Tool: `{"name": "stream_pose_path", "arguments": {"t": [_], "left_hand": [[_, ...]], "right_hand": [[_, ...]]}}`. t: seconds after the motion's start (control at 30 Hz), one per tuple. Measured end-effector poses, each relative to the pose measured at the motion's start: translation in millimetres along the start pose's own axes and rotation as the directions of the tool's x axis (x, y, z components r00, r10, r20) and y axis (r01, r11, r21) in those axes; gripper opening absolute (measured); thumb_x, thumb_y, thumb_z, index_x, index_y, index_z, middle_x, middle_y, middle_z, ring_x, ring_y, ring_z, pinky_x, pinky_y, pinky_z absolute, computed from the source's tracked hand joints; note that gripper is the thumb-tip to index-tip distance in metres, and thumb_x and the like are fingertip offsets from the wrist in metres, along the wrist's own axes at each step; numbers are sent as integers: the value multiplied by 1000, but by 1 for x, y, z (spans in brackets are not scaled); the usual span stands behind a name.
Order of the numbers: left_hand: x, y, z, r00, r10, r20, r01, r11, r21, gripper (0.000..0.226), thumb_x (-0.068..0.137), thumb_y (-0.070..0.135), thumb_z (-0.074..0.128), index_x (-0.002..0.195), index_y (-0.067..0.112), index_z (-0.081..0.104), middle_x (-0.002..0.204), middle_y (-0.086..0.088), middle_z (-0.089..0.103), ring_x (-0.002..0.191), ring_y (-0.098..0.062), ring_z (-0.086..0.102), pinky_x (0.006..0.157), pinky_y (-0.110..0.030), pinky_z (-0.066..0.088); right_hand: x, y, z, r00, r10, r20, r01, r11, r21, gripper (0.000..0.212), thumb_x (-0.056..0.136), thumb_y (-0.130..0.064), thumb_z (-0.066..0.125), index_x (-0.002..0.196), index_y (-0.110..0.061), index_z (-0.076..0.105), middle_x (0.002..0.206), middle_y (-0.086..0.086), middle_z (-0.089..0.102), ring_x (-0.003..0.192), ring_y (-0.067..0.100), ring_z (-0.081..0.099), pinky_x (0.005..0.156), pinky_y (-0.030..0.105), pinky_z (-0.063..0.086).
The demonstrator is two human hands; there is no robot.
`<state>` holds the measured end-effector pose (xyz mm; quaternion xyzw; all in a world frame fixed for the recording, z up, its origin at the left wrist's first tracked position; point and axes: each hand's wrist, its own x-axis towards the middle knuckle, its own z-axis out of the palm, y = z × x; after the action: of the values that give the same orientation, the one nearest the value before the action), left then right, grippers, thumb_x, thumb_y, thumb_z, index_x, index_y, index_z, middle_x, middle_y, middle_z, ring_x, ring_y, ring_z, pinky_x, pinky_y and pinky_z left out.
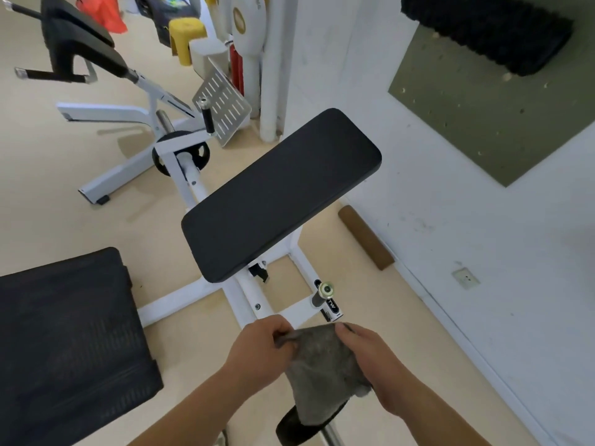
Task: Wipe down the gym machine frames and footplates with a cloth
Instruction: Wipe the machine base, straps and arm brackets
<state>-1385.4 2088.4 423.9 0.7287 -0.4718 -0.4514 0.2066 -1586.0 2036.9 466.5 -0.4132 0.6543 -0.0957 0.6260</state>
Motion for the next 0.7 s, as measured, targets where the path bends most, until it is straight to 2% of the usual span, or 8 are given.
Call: {"name": "stream_pose_path", "arguments": {"t": [0.1,0.23,0.3,0.37,0.43,0.53,0.6,0.7], "left_hand": [[26,22,33,997,-67,-42,68,998,16,16,88,22,60,81,35,66,77,15,68,75,-3,63,66,-24,52],[52,57,94,973,-170,-157,153,982,-115,18,88,18,62,84,34,70,82,14,69,82,-6,63,69,-23,50],[57,71,119,954,-230,-191,207,969,-133,15,90,19,64,91,33,71,89,15,69,87,-7,64,76,-23,51],[54,81,136,921,-311,-235,277,946,-167,14,93,23,65,103,31,71,98,13,70,93,-9,64,84,-24,52],[50,88,145,883,-379,-278,315,916,-247,17,94,27,66,112,27,70,106,11,70,95,-8,65,90,-27,52],[40,98,150,867,-442,-232,334,859,-389,23,96,43,67,111,27,71,106,10,71,97,-7,67,95,-33,54],[32,103,151,844,-527,-95,377,710,-594,30,95,57,62,106,31,71,110,6,71,104,-14,67,95,-35,53],[26,100,156,813,-562,149,378,315,-871,37,94,65,58,115,36,63,121,3,68,111,-20,67,101,-45,54]], "right_hand": [[27,4,-40,998,68,-2,-68,998,-12,30,102,-45,54,102,-28,78,102,1,78,98,23,74,94,44,58],[66,9,-103,993,109,35,-110,994,12,30,102,-44,56,107,-24,77,101,4,79,100,25,72,98,45,56],[80,9,-132,990,130,47,-130,991,6,30,102,-42,57,111,-20,74,104,8,77,102,28,71,100,47,54],[85,6,-150,991,82,108,-79,996,-34,28,104,-43,54,112,-22,71,107,5,75,102,25,70,94,42,55],[87,-3,-157,976,132,175,-122,990,-63,29,103,-42,55,109,-20,74,109,10,76,98,24,73,83,37,55],[80,-18,-150,934,176,310,-151,983,-102,36,100,-43,58,100,-15,80,98,11,79,96,27,74,78,35,56],[73,-27,-137,910,179,374,-130,980,-154,36,100,-47,57,103,-18,78,92,6,80,97,24,72,83,36,55],[68,-31,-114,868,188,459,-85,968,-235,35,102,-39,56,115,-11,72,101,11,77,102,23,68,96,39,50]]}}
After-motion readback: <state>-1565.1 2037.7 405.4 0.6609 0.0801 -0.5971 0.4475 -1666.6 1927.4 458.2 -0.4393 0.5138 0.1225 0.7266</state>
